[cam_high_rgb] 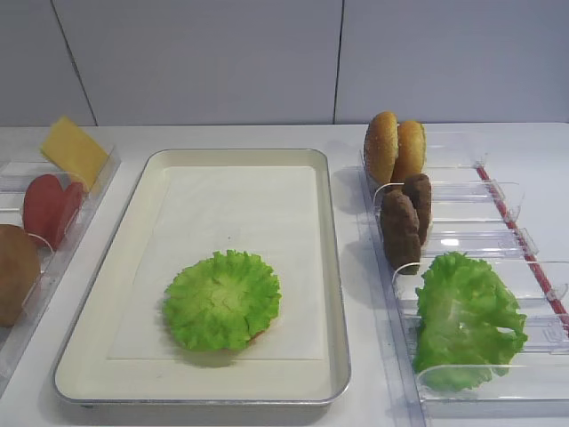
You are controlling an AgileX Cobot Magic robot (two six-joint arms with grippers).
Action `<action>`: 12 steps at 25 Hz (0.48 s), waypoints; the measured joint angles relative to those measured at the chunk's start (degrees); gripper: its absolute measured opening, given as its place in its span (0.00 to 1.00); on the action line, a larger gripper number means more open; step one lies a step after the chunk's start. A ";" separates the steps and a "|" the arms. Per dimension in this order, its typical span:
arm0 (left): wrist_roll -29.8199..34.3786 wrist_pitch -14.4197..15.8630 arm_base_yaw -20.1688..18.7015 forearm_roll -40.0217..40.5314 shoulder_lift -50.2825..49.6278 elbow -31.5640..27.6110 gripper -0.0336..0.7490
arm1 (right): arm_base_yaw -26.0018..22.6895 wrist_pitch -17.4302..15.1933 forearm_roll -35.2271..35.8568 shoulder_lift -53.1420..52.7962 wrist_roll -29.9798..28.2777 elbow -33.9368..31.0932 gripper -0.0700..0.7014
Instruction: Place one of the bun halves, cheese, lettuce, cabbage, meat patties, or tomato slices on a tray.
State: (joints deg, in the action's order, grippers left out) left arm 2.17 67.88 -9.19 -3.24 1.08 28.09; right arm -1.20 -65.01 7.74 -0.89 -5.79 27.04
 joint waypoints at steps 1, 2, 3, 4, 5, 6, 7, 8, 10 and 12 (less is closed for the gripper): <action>0.00 0.00 0.00 0.00 0.00 0.00 0.50 | 0.00 0.00 0.00 0.00 0.52 0.00 0.45; 0.00 0.00 0.00 0.00 0.00 0.00 0.50 | 0.00 0.00 0.00 -0.10 0.95 0.00 0.45; 0.00 0.00 0.00 0.00 0.00 0.00 0.50 | 0.00 0.00 0.00 -0.09 1.10 0.00 0.45; 0.00 0.00 0.00 0.00 0.00 0.00 0.50 | 0.00 0.00 0.00 -0.09 1.54 0.00 0.45; 0.00 0.00 0.00 0.00 0.00 0.00 0.50 | 0.00 0.00 0.00 -0.09 2.28 0.00 0.45; 0.00 0.00 0.00 0.00 0.00 0.00 0.50 | 0.00 0.00 0.00 -0.09 2.93 0.00 0.45; 0.00 0.00 0.00 0.00 0.00 0.00 0.50 | 0.00 0.00 0.00 -0.09 3.19 0.00 0.45; 0.00 0.00 0.00 0.00 0.00 0.00 0.50 | 0.00 0.00 0.00 -0.09 3.42 0.00 0.45; 0.00 0.00 0.00 0.00 0.00 0.00 0.50 | 0.00 0.00 -0.11 -0.09 3.64 0.00 0.45; 0.00 0.00 0.00 0.00 0.00 0.00 0.50 | 0.00 0.00 -0.11 -0.09 3.77 0.00 0.45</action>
State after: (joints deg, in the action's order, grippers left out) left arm 2.17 67.88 -9.19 -3.24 1.08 28.09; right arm -1.20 -65.01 7.63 -0.98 -2.02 27.04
